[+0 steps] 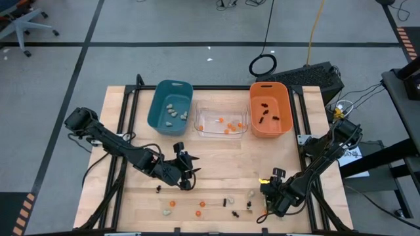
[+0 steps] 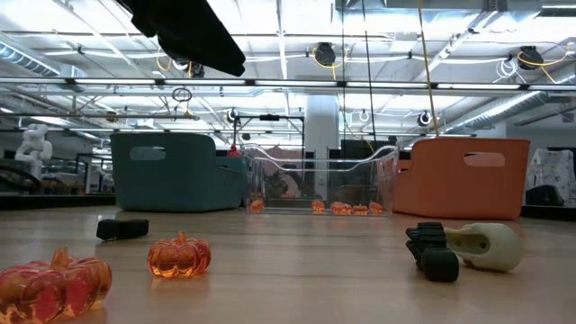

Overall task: Sort Halloween decoration
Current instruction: Put the black skeleton toy into the orange bin

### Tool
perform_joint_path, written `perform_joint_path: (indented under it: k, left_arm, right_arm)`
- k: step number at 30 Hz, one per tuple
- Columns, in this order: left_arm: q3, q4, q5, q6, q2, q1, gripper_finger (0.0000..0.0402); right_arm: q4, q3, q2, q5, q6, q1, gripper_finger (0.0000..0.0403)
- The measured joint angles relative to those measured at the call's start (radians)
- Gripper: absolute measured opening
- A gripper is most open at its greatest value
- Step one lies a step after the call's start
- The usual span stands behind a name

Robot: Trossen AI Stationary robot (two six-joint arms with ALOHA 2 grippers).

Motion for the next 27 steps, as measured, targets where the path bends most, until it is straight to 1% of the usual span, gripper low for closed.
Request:
perform_joint_path:
  k: [3,5,15,19,22,27]
  left_arm:
    - [0.000,0.000,0.000,0.000,0.000,0.000,0.0184]
    - [0.000,0.000,0.000,-0.001,0.000,0.000,0.0184]
    - [0.000,0.000,0.000,-0.002,0.000,0.000,0.0184]
    - [0.000,0.000,0.000,-0.002,0.000,0.000,0.0184]
    - [0.000,0.000,0.000,-0.002,0.000,0.000,0.0184]
    - [0.000,0.000,0.000,-0.002,0.000,0.000,0.0184]
  right_arm:
    - [0.000,-0.001,0.001,0.000,0.007,0.000,0.0161]
    - [0.000,-0.001,0.002,-0.002,0.019,0.000,0.0148]
    - [0.001,-0.003,0.003,-0.004,0.026,0.000,0.0047]
    - [0.000,-0.003,0.003,-0.005,0.024,0.000,0.0015]
    - [0.000,-0.003,-0.001,-0.006,0.017,0.000,0.0006]
    - [0.001,-0.007,-0.044,0.012,0.009,0.000,0.0009]
